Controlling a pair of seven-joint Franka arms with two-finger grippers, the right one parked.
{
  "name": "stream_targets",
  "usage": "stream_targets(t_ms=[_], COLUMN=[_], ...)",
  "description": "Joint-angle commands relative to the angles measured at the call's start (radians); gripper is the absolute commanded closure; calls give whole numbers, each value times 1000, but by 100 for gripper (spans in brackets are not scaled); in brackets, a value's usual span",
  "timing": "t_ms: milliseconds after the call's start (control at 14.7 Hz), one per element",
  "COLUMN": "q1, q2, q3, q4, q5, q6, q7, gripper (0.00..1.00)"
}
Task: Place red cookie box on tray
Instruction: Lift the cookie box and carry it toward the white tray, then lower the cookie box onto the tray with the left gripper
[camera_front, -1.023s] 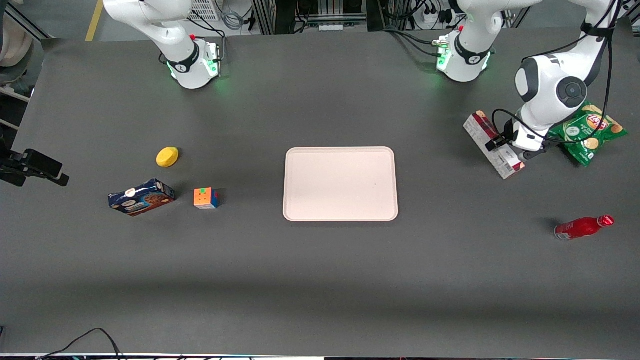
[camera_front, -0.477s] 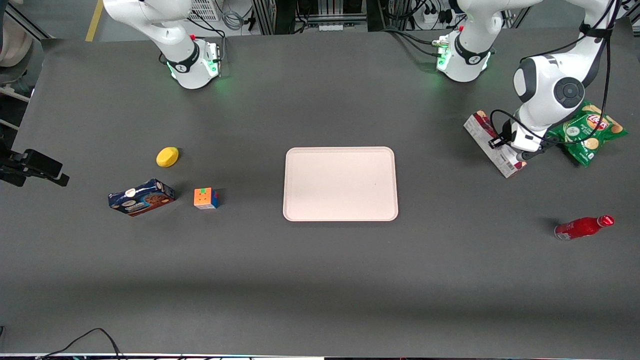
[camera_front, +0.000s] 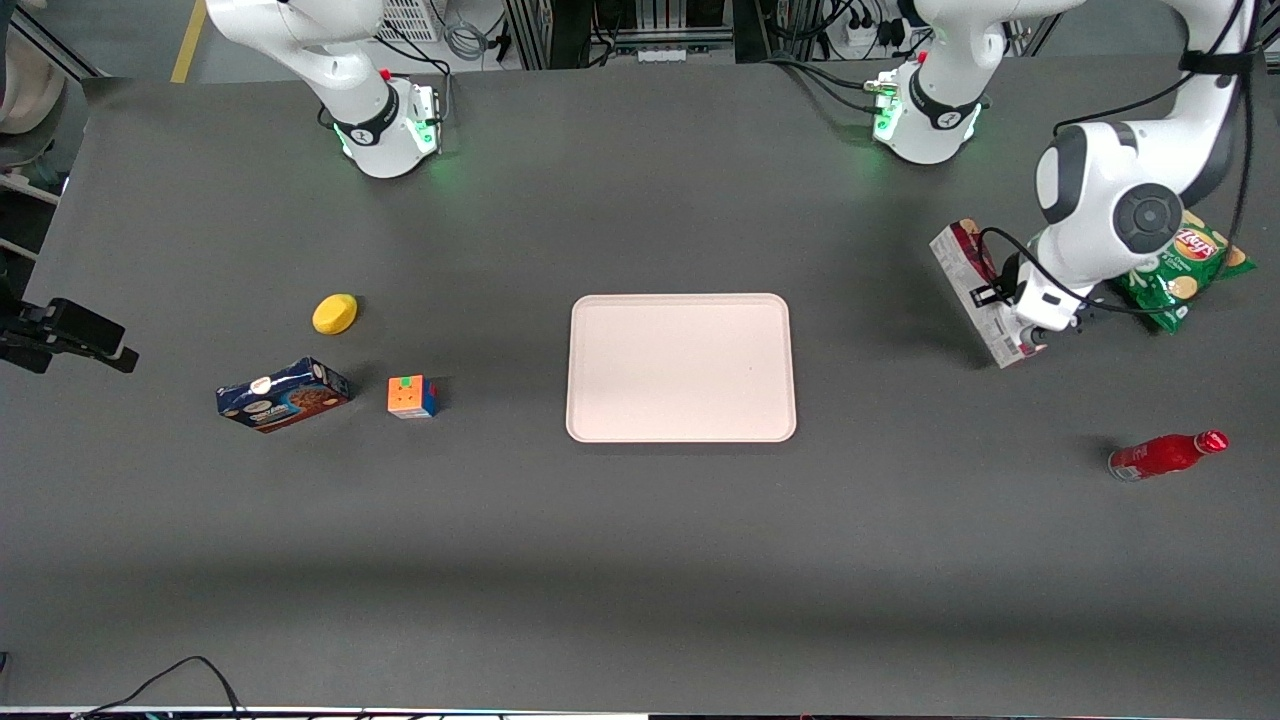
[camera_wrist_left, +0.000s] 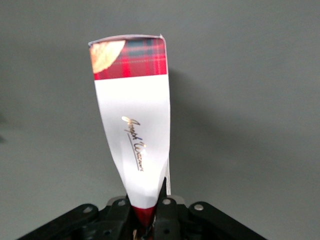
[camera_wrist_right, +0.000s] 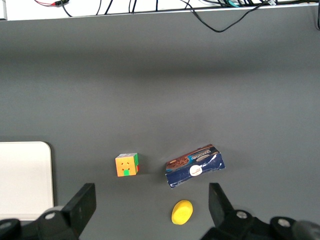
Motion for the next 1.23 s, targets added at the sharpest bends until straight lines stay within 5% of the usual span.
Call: stream_targets(t_ms=[0, 409, 818, 1159], q1=[-27, -96, -154, -194], q2=[11, 152, 286, 344], q3=[-92, -250, -403, -425], q4=[243, 514, 486, 341], q5=[-4, -7, 5, 92], q6=[-193, -188, 5, 241], q7=[28, 4, -235, -318], gripper=[100, 100, 100, 100])
